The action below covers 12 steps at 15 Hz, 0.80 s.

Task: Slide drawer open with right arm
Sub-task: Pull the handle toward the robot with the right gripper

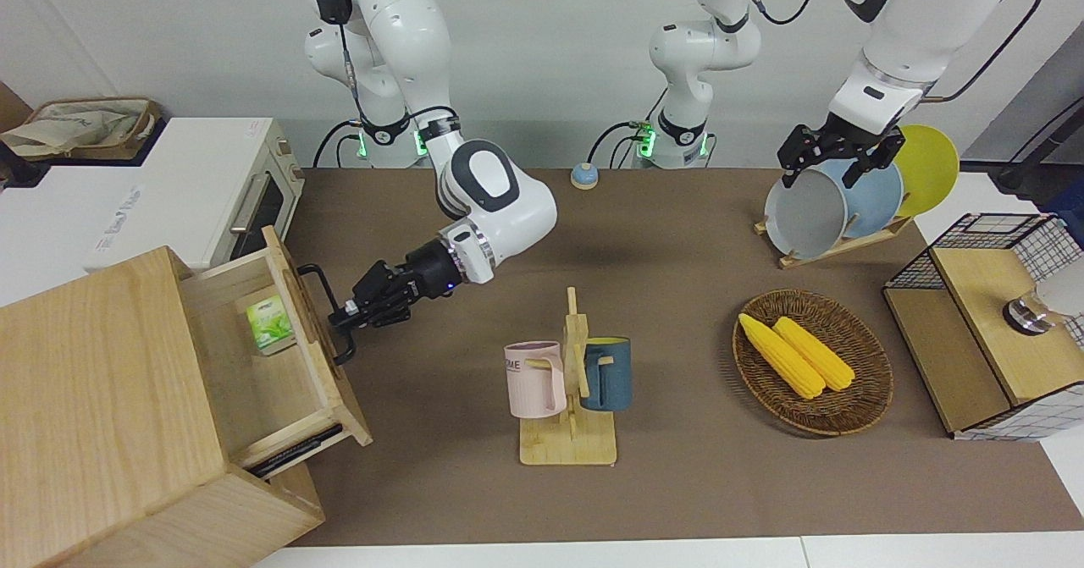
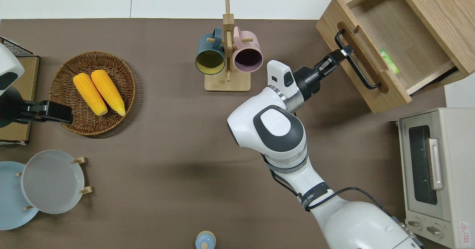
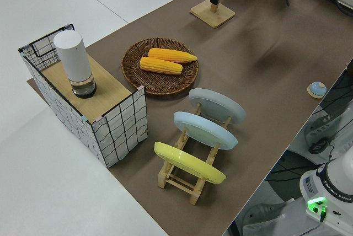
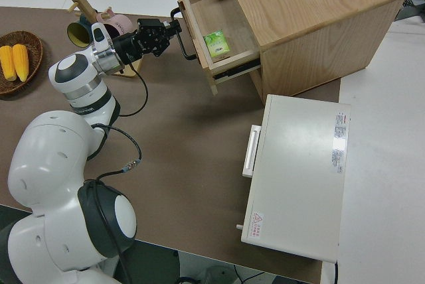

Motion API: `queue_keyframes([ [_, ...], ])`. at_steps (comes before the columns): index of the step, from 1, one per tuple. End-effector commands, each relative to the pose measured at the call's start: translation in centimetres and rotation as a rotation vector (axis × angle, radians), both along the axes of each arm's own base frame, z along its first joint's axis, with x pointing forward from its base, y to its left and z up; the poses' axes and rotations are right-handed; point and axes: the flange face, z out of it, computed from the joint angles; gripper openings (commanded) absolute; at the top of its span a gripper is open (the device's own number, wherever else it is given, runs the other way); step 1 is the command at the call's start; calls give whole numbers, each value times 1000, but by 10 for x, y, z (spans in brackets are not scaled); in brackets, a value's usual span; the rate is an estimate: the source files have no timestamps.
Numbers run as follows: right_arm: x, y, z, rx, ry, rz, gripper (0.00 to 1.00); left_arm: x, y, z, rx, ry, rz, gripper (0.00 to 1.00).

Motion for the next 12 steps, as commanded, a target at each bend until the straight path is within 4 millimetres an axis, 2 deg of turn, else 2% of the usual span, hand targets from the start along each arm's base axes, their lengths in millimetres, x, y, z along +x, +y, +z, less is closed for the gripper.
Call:
queue_keyframes([
  [1, -18, 45, 4, 7, 39, 54, 4, 2, 1, 3, 16, 6, -12, 993],
  [6, -47, 88, -2, 2, 40, 54, 4, 2, 1, 4, 16, 5, -12, 993],
  [10, -54, 97, -6, -9, 41, 48, 4, 2, 1, 4, 16, 5, -12, 993],
  [12, -53, 95, -7, -10, 40, 46, 45, 2, 1, 4, 16, 5, -12, 993],
])
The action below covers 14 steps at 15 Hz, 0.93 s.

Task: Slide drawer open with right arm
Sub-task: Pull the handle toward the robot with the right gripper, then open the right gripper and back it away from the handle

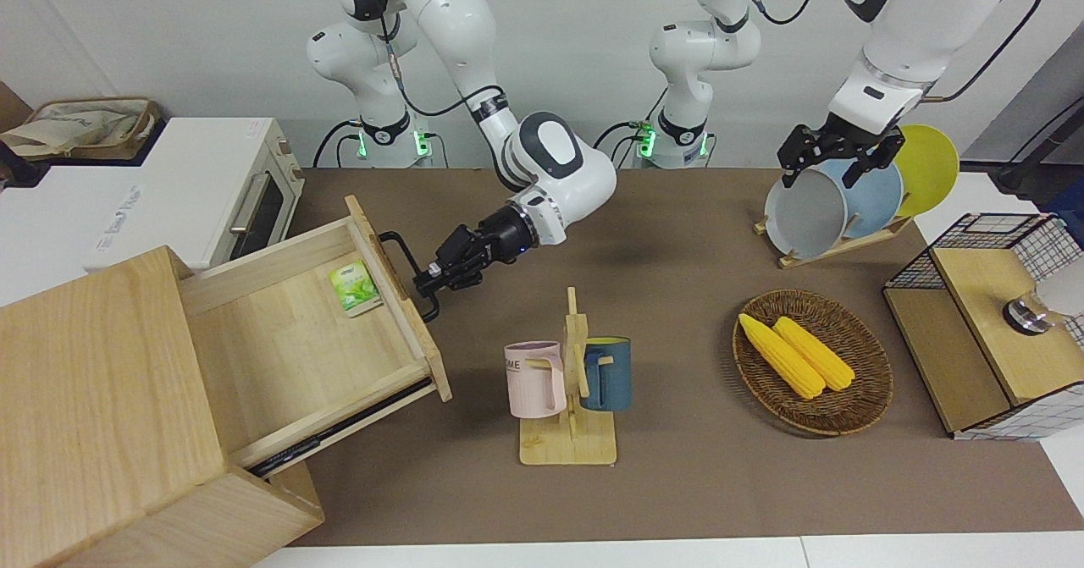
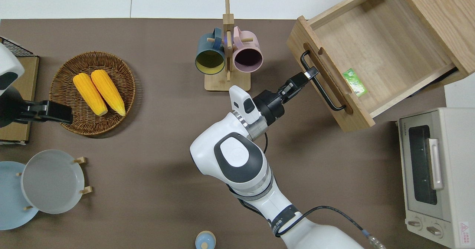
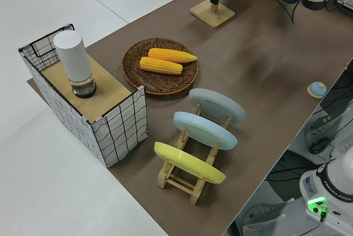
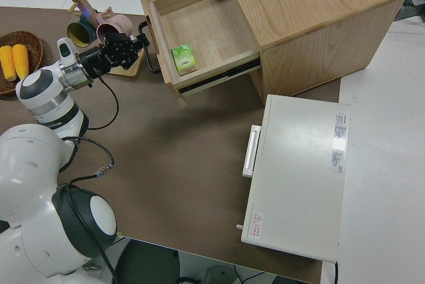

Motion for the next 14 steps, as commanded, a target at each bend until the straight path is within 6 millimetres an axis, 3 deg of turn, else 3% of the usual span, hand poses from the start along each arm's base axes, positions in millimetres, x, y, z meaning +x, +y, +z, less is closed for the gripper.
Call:
queue_keyframes([
  [1, 2, 9, -4, -13, 32, 14, 108, 2, 1, 4, 16, 5, -12, 993],
  [2, 2, 9, -4, -11, 31, 15, 245, 2, 1, 4, 16, 5, -12, 993],
  [3, 2, 9, -5, -11, 31, 15, 460, 2, 1, 4, 16, 5, -12, 993],
  [4, 3, 9, -7, -11, 29, 13, 773, 2, 1, 4, 16, 5, -12, 993],
  [5, 3, 8, -6, -2, 15, 11, 977, 2, 1, 4, 16, 5, -12, 993],
  [10, 2, 9, -7, 9, 2, 10, 981, 2, 1, 4, 16, 5, -12, 993],
  [14, 4, 14, 3, 48, -2, -2, 981, 2, 1, 4, 16, 5, -12, 993],
])
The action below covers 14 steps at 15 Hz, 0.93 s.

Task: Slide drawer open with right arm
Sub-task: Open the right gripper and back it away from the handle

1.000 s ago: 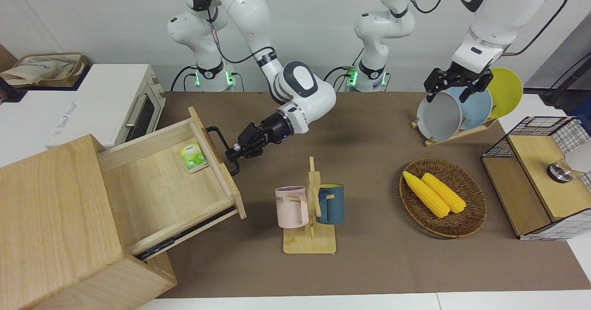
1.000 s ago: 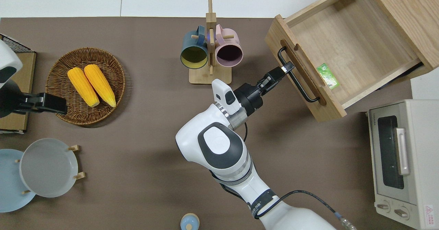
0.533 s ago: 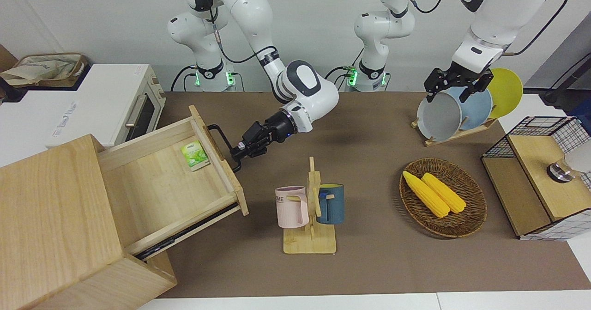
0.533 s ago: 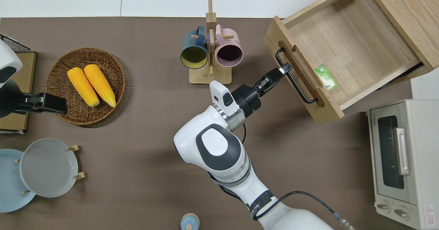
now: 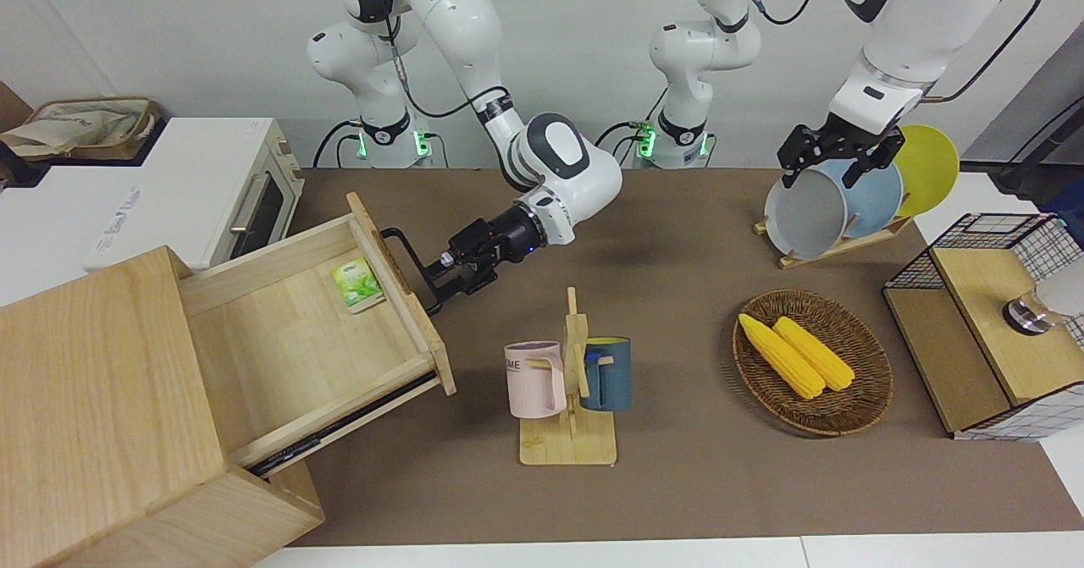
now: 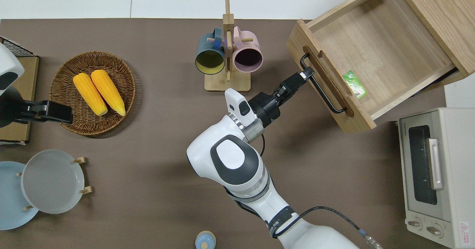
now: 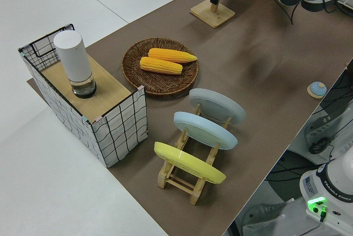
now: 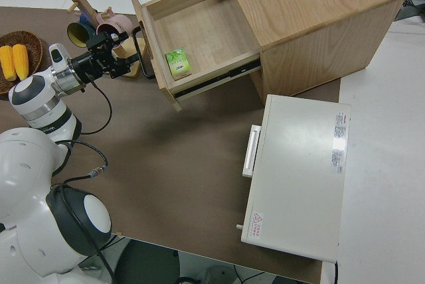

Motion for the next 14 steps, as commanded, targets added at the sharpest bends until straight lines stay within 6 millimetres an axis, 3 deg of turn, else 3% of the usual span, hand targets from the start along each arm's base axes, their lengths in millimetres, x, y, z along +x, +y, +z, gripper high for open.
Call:
queue_keyframes([
  [1, -1, 17, 10, 63, -7, -4, 981, 2, 1, 4, 16, 5, -12, 993],
  [4, -17, 40, 18, 108, 8, -16, 981, 2, 1, 4, 16, 5, -12, 993],
  [7, -26, 50, 29, 191, 39, -62, 981, 2, 1, 4, 16, 5, -12, 993],
  [11, -31, 56, 62, 418, 106, -151, 981, 2, 1, 4, 16, 5, -12, 993],
  [14, -27, 49, 93, 617, 164, -236, 981, 2, 1, 4, 16, 5, -12, 993],
])
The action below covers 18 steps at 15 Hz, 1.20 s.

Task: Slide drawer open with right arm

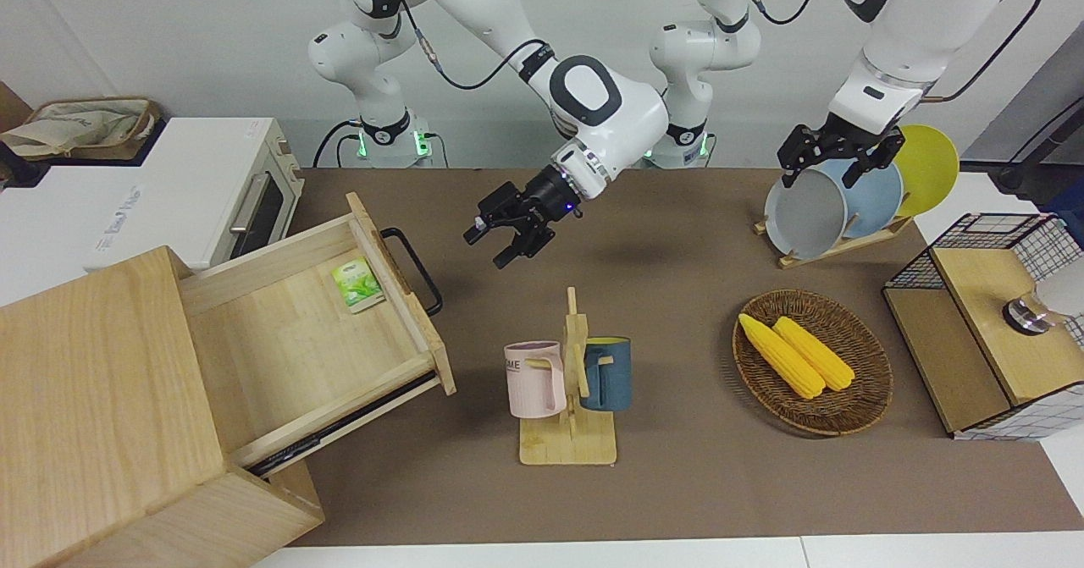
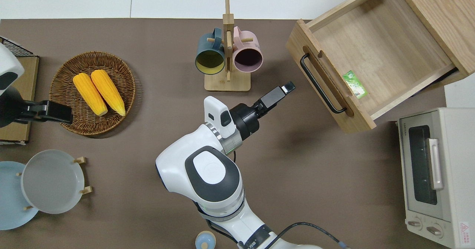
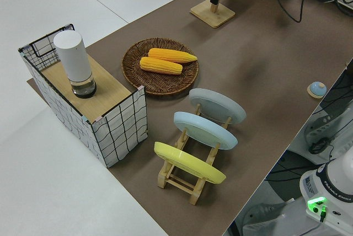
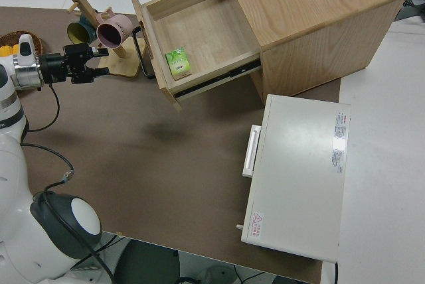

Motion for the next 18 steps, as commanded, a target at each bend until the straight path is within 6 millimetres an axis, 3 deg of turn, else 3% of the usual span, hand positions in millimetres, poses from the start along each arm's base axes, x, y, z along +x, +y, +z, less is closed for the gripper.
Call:
queue_keyframes([
  [1, 7, -17, 44, 215, 55, -96, 981, 2, 1, 4, 16, 5, -12, 993],
  [11, 16, -145, 156, 783, 195, -347, 981, 2, 1, 4, 16, 5, -12, 993],
  [18, 25, -235, 190, 962, 255, -391, 981, 2, 1, 4, 16, 5, -12, 993],
])
